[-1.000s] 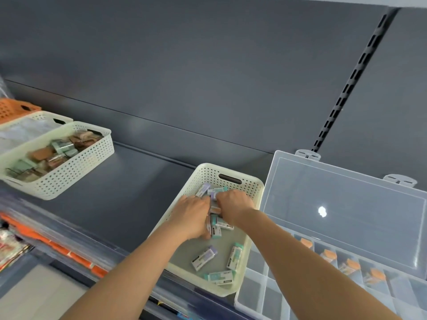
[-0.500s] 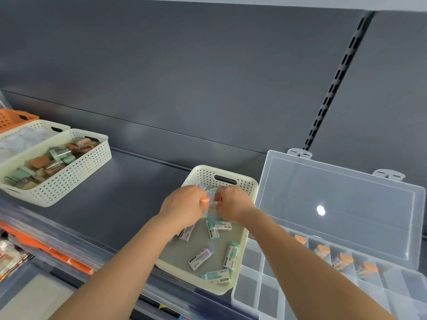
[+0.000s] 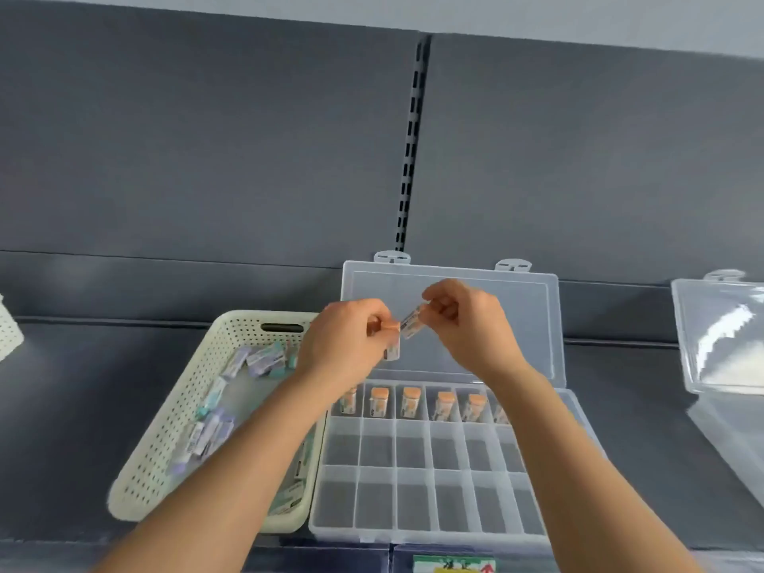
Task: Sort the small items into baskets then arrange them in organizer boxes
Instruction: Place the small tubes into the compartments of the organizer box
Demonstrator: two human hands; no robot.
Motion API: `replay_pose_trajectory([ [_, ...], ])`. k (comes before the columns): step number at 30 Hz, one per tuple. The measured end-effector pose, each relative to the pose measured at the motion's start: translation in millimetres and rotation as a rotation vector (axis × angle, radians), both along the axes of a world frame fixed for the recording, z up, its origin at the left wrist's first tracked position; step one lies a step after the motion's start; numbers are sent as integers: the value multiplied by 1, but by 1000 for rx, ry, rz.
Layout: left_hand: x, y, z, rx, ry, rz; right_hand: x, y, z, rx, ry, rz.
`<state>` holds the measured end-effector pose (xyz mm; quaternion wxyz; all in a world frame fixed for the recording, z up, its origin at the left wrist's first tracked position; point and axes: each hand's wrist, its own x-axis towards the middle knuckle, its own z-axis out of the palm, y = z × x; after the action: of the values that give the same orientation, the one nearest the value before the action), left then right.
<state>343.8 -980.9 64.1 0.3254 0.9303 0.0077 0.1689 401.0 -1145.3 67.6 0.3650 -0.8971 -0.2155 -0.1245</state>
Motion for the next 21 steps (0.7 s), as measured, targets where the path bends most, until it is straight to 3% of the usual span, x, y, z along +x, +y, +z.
replay_pose_trajectory([
  [11,30,-128,-11,69,27,-322,-12,-137,-16,-208,37,-261],
  [16,44,-163,-25,194,64,-380,-15,-169,-36,-279,89,-362],
  [21,51,-179,-43,380,67,-374,-14,-185,-51,-335,136,-312],
])
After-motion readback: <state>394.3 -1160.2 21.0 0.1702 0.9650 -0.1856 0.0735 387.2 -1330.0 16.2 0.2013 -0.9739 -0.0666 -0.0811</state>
